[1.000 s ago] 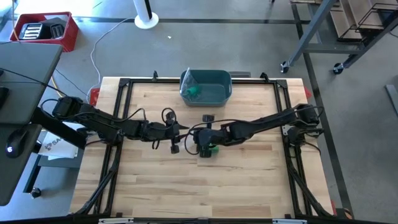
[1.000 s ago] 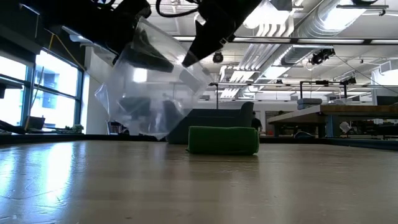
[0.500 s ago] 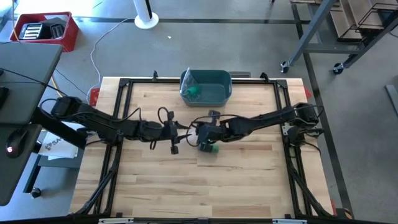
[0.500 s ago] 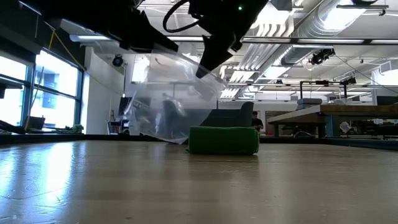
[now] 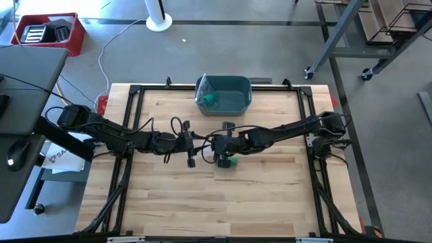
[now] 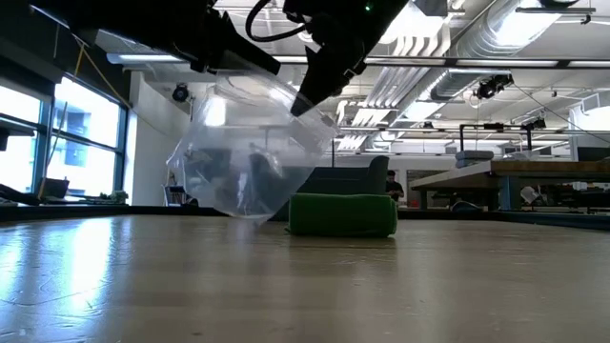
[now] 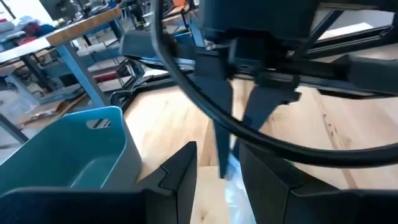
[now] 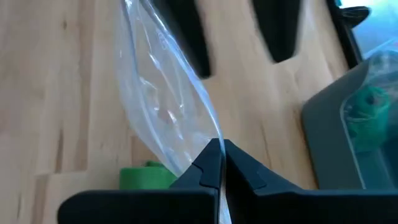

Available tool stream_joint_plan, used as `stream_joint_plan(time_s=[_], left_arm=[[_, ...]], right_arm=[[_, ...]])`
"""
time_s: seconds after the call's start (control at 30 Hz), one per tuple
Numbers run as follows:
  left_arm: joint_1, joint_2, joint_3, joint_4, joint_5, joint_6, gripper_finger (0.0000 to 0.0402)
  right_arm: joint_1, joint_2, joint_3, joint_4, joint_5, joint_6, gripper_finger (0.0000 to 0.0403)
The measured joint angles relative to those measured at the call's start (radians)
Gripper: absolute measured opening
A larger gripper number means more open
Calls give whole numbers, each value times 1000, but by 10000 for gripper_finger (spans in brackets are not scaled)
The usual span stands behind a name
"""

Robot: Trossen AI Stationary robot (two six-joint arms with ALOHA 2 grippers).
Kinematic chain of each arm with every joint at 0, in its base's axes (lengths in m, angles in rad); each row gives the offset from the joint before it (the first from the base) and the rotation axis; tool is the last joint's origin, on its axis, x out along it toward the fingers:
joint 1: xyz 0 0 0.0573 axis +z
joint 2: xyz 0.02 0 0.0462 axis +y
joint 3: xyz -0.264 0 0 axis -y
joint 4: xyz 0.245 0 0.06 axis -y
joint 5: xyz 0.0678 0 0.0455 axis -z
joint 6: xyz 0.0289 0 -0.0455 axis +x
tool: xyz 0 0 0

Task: Roll bandage
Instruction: Open the transparent zip bag

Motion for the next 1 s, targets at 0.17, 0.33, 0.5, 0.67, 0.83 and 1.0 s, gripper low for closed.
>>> stream_joint_plan(time_s=[0.17,0.33,0.5,0.67,0.83,1.0], left_arm=[[0,0,1,-47,10,-10,116],[0,6,1,-110,2,-45,116],[-1,11,1,-188,-68,-64,116],[-11,11,1,-206,-93,-60,116],[-37,12,1,-207,-104,-24,116],[-41,29,1,-206,-123,-19,116]], right_arm=[[-2,0,0,33,33,18,0],[8,0,0,68,35,-5,0],[28,0,0,77,31,-26,0],[31,0,2,75,26,-9,0],[11,0,2,69,22,50,0],[-10,1,2,69,-28,106,0]])
